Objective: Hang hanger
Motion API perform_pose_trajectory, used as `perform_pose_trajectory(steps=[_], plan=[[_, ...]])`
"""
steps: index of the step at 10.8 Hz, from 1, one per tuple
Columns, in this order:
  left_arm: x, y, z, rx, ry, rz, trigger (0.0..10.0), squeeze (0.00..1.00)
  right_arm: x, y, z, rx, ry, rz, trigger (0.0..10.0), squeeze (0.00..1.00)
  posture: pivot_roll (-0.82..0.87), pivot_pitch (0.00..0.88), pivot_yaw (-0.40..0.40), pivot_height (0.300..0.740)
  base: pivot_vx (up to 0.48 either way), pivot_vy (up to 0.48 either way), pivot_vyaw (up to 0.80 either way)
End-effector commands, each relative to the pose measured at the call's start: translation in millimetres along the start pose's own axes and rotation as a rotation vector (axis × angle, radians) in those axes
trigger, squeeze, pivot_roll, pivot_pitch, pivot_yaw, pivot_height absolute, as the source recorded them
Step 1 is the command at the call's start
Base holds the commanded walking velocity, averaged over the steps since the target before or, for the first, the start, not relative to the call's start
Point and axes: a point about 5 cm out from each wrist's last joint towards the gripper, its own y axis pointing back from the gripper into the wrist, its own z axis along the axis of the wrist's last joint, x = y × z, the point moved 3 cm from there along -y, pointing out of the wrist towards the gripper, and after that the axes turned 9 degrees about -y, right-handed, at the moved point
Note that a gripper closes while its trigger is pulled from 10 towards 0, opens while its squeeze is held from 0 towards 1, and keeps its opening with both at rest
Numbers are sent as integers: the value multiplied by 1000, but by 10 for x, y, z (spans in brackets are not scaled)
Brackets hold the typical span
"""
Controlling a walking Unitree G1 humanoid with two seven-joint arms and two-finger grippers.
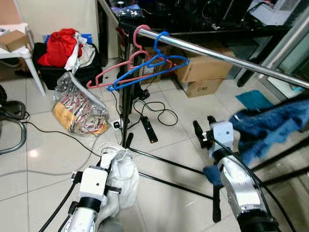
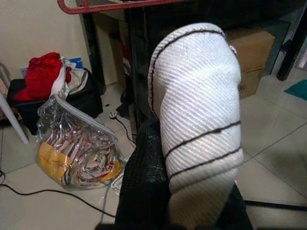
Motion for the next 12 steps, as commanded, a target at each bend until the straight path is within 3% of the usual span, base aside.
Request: perform_pose_trajectory(steps=[1, 12], plan=[[-36, -36, 83, -41, 1, -6, 10000, 0, -51, 11, -32, 15, 1, -15, 10000, 0, 357, 68, -157, 740, 292, 0, 0], [-31, -59, 82, -44, -3, -6, 10000, 0, -39, -15, -52, 19, 0, -13, 10000, 0, 357, 63, -152, 740, 348, 0, 0]])
